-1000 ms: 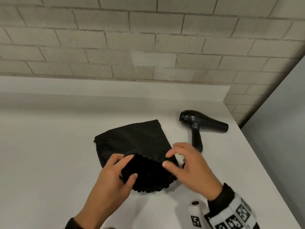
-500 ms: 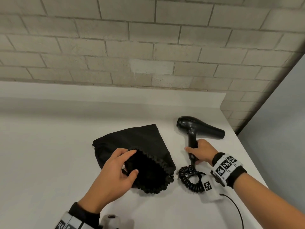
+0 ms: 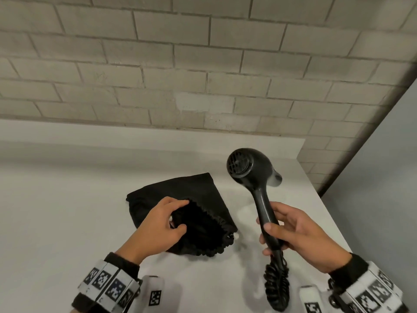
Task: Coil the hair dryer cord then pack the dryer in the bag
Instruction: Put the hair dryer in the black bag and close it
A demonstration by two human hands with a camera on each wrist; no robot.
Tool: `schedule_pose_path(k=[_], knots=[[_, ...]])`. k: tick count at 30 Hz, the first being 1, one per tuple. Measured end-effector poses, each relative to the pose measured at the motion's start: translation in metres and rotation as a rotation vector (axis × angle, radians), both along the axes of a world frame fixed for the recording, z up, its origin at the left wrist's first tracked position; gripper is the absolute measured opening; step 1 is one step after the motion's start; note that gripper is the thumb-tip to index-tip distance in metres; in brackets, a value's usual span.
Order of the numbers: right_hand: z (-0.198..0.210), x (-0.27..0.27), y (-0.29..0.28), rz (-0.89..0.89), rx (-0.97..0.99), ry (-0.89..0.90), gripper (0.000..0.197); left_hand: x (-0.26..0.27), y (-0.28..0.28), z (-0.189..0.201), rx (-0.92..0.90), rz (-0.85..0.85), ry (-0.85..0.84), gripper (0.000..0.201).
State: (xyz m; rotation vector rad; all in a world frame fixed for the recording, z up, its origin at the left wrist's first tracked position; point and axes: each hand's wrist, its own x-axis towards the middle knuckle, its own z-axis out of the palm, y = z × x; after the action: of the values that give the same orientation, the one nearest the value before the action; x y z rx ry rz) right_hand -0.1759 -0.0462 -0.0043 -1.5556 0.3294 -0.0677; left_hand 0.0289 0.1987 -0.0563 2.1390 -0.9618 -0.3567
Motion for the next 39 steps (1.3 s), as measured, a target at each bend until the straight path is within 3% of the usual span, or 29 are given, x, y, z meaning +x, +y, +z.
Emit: schedule_pose_path(k=[6,8,12,14,21,26,32,36,39], knots=[[0.017,-0.012,0.022,0.469,0.235,-0.025,0.049,0.013,-0.020,0.014,-0.051,-0.031,0.017,0.040],[0.017,-0.009,0.030,0.576,0.204,0.009,0.051,0.013,-0.024,0.020,-0.114,-0.052,0.053,0.035],[0.006,-0.002,0.036,0.679,0.086,0.079,0.053,0.020,-0.025,0.019,-0.055,-0.170,0.021,0.070],[0.001,0.000,0.035,0.703,0.076,0.132,0.051,0.019,-0.021,0.018,-0.103,-0.191,0.056,0.072],[-0.012,0.005,0.022,0.560,0.140,0.259,0.041,0.008,-0.006,0.021,-0.205,-0.232,-0.029,0.069],[-0.016,0.013,0.019,0.424,0.039,0.327,0.035,-0.008,0.001,0.015,-0.087,-0.128,-0.265,0.071],[-0.017,0.022,0.019,0.346,-0.093,0.376,0.032,-0.024,0.007,0.018,-0.041,-0.017,-0.435,0.063],[-0.027,0.033,0.024,0.268,-0.202,0.376,0.029,-0.046,0.002,0.022,0.007,-0.085,-0.463,0.056],[-0.033,0.045,0.036,0.162,-0.164,0.317,0.025,-0.058,-0.005,0.013,0.028,-0.138,-0.392,0.059]])
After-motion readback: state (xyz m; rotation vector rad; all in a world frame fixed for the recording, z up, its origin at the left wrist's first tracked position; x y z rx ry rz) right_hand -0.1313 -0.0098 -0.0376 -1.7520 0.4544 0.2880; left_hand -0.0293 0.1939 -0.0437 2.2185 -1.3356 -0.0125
